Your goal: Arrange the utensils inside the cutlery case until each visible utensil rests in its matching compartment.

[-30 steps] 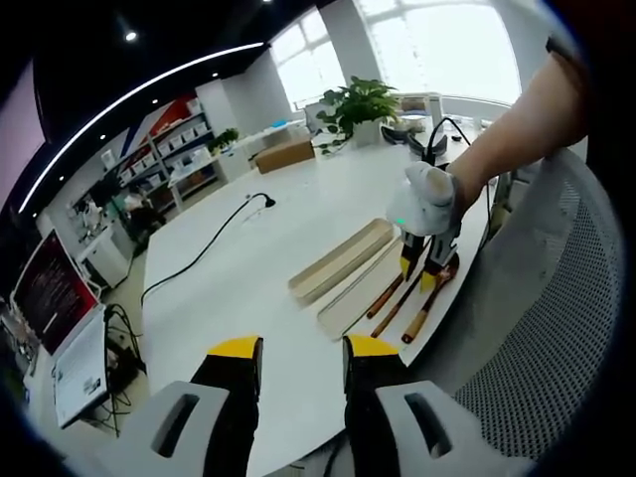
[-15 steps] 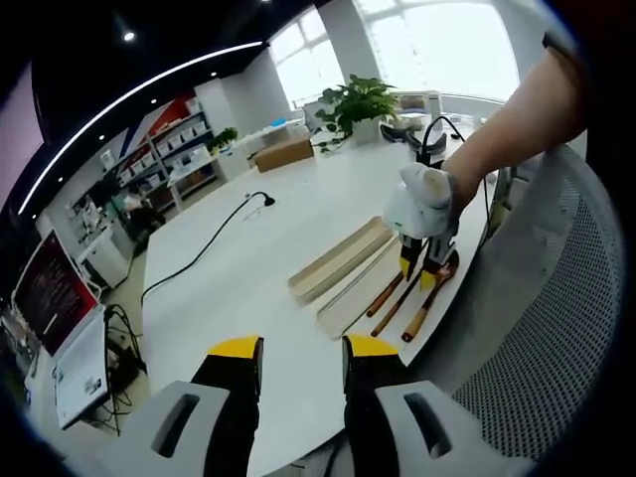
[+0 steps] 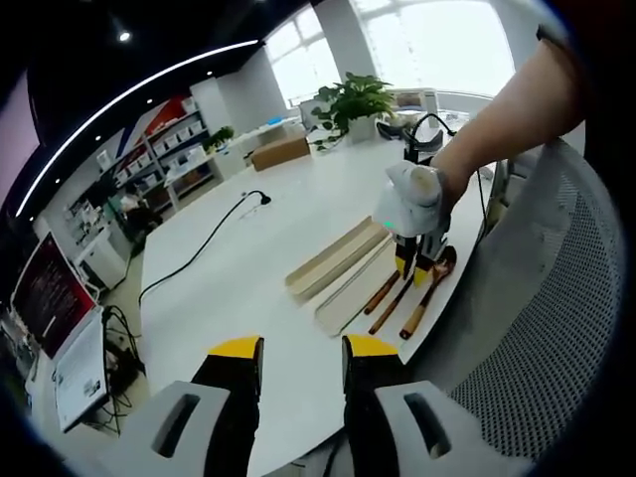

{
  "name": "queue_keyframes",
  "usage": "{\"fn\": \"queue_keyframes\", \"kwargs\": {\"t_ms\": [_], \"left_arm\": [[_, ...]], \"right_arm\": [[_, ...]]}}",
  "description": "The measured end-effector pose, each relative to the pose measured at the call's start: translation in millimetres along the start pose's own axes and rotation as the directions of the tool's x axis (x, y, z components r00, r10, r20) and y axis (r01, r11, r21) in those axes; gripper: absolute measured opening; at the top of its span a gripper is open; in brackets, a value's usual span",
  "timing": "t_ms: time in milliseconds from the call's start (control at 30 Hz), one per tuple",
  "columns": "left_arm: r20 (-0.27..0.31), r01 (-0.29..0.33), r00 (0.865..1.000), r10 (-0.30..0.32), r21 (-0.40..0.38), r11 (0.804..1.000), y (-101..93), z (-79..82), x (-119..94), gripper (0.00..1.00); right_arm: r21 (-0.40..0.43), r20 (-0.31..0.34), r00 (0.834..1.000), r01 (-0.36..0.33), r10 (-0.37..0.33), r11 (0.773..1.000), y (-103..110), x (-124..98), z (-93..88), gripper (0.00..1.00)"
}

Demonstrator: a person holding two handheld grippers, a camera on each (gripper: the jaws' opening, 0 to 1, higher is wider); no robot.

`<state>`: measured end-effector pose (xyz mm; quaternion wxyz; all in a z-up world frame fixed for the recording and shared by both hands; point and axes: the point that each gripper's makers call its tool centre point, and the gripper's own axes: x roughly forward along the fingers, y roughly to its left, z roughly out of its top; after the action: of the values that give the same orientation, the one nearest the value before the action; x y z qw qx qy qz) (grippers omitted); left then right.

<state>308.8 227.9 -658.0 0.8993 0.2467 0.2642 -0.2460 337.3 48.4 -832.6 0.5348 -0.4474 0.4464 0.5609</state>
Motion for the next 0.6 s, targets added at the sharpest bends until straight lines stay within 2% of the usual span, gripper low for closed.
{"fn": "queue_keyframes", "kwargs": {"t_ms": [233, 600], "left_arm": [[0.000, 0.002, 1.000, -0.002, 0.003, 1.000, -0.4, 0.0, 0.0, 0.32], [0.002, 0.004, 1.000, -0.004, 0.005, 1.000, -0.7, 0.5, 0.1, 0.31]], "right_arm": [[0.008, -0.028, 1.000, -0.004, 0.004, 1.000, -0.9, 0.5, 0.6, 0.05], [0.015, -0.020, 1.000, 0.004, -0.004, 1.000, -0.4, 0.3, 0.4, 0.05]]}}
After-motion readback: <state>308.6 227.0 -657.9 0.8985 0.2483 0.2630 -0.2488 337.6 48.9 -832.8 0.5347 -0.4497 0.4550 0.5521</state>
